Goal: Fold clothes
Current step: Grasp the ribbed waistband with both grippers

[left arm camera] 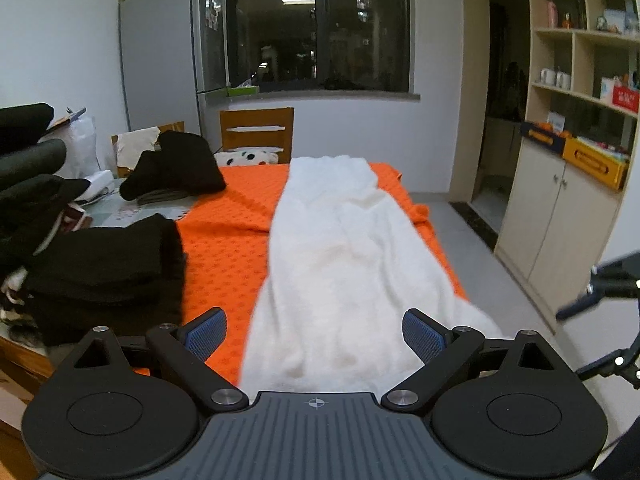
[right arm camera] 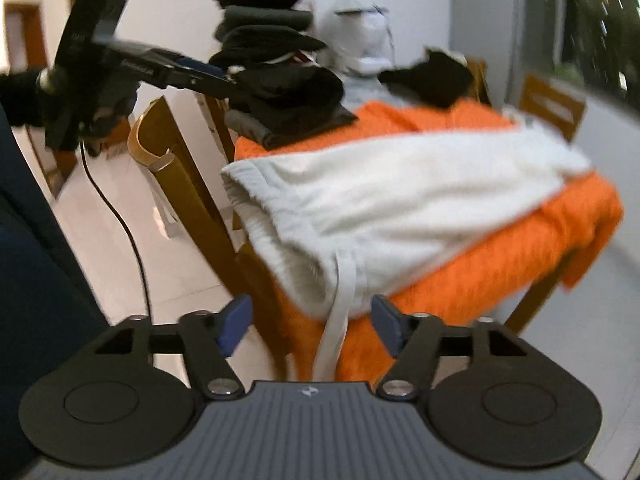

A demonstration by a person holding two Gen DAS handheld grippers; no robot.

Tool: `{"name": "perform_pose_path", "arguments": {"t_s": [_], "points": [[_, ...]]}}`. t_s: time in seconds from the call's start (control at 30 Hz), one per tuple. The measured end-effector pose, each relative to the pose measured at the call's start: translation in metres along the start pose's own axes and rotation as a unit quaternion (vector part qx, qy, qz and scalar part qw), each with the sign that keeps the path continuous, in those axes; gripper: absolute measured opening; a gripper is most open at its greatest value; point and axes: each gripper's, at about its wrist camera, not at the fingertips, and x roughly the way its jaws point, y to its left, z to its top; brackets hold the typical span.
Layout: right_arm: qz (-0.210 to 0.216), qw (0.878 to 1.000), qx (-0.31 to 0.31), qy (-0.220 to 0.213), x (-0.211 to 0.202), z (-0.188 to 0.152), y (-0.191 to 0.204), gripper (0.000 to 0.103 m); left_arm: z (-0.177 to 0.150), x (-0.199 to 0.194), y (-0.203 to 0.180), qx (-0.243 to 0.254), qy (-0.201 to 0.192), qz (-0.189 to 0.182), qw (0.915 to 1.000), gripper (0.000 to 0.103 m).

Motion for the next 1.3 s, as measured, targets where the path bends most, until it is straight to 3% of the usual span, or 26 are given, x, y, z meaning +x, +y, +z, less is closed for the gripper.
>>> {"name": "perform_pose_path", "arguments": {"t_s": [0.23,0.37,0.5,0.63,0.73,0.97,1.03,1.13,1.23,1.3], "points": [[-0.026,0.987,-0.156,0.023,0.056,0.026,0.027,0.087,-0.002,-0.013,0.008,-0.009,0.004,0.0,1.0,0.099],[-0.024,0.968,-0.246,0.053,0.096,0.028,0.043,0.087,-0.003,-0.019,0.003,-0.089,0.008,0.014,0.9959,0.099],[-0.025,0.946,-0.313,0.08,0.127,0.026,0.055,0.075,-0.004,-0.015,-0.006,-0.173,0.018,0.011,0.9847,0.099],[-0.014,0.945,-0.312,0.095,0.135,0.034,0.05,0.049,-0.004,-0.004,-0.01,-0.242,0.032,0.008,0.9698,0.099],[-0.012,0.951,-0.297,0.091,0.127,0.046,0.044,0.033,-0.005,0.007,-0.008,-0.298,0.047,0.006,0.9534,0.099],[-0.02,0.968,-0.242,0.067,0.099,0.077,0.02,0.03,-0.003,0.04,-0.008,-0.413,0.076,0.023,0.9072,0.099],[-0.018,0.971,-0.231,0.064,0.094,0.084,0.013,0.03,-0.006,0.049,-0.009,-0.453,0.084,0.027,0.8872,0.1],[-0.015,0.974,-0.216,0.06,0.086,0.095,0.001,0.03,-0.015,0.063,-0.009,-0.522,0.098,0.034,0.8465,0.1],[-0.01,0.977,-0.204,0.056,0.079,0.104,-0.009,0.03,-0.017,0.072,-0.011,-0.548,0.095,0.065,0.8286,0.1],[-0.005,0.978,-0.204,0.054,0.079,0.108,-0.013,0.03,-0.019,0.077,-0.011,-0.571,0.089,0.066,0.8135,0.1]]}}
